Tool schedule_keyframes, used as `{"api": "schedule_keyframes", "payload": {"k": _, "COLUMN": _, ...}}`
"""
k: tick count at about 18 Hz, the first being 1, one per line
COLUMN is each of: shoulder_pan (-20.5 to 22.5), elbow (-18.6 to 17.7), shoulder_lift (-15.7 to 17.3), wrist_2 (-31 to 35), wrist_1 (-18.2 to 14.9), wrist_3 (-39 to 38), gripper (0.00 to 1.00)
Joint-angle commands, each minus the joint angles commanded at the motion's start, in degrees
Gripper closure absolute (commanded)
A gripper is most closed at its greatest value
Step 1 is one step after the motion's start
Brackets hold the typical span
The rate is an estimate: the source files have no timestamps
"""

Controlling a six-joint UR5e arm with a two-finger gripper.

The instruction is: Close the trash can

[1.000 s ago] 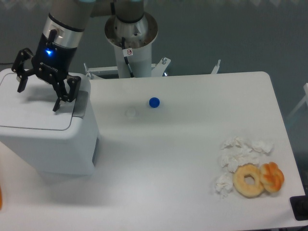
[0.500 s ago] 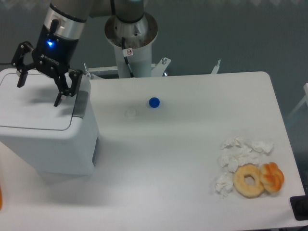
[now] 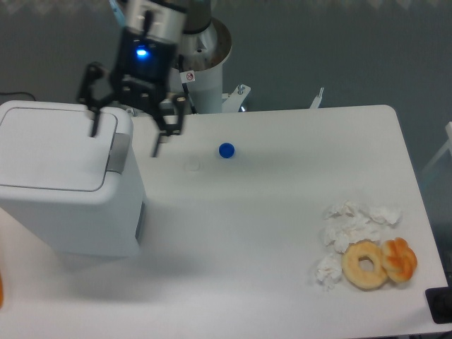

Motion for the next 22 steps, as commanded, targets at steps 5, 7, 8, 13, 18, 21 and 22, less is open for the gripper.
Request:
{"api": "schedule_keyframes", "payload": {"k": 5, "shoulder_pan": 8.89, "elbow": -0.88, "shoulder_lift": -1.31, "wrist_2": 2.45, "wrist_1": -0.18, "wrist_3": 17.76, "gripper": 0.0}}
{"api": "schedule_keyframes", "payload": {"k": 7, "shoulder_pan": 9.86, "elbow": -0.79, "shoulder_lift": -2.63, "wrist_2": 5.09, "wrist_1": -0.26, "wrist_3": 24.0, "gripper": 0.0}}
{"api": "schedule_keyframes", "payload": {"k": 8, "shoulder_pan": 10.47, "elbow": -0.79, "shoulder_lift": -2.81, "wrist_2": 6.84, "wrist_1": -0.26, "wrist_3": 27.08, "gripper": 0.0}}
{"api": "schedule_keyframes", "payload": {"k": 13, "shoulder_pan": 12.76, "elbow": -0.97, "shoulder_lift": -3.69, "wrist_2": 15.81, "wrist_1": -0.18, "wrist_3": 42.98, "gripper": 0.0}}
{"api": "schedule_keyframes", "payload": {"k": 18, "shoulder_pan": 15.92, "elbow": -1.14, "shoulder_lift": -3.52, "wrist_2": 16.26, "wrist_1": -3.15, "wrist_3": 51.35, "gripper": 0.0}}
{"api": "schedule_keyframes", "payload": {"k": 21, "shoulder_pan": 18.65, "elbow": -1.32, "shoulder_lift": -2.55, "wrist_2": 16.0, "wrist_1": -9.12, "wrist_3": 55.74, "gripper": 0.0}}
{"api": "schedule_keyframes", "payload": {"k": 22, "shoulder_pan": 19.52, "elbow": -1.23, "shoulder_lift": -2.03, "wrist_2": 15.74, "wrist_1": -11.14, "wrist_3": 57.24, "gripper": 0.0}}
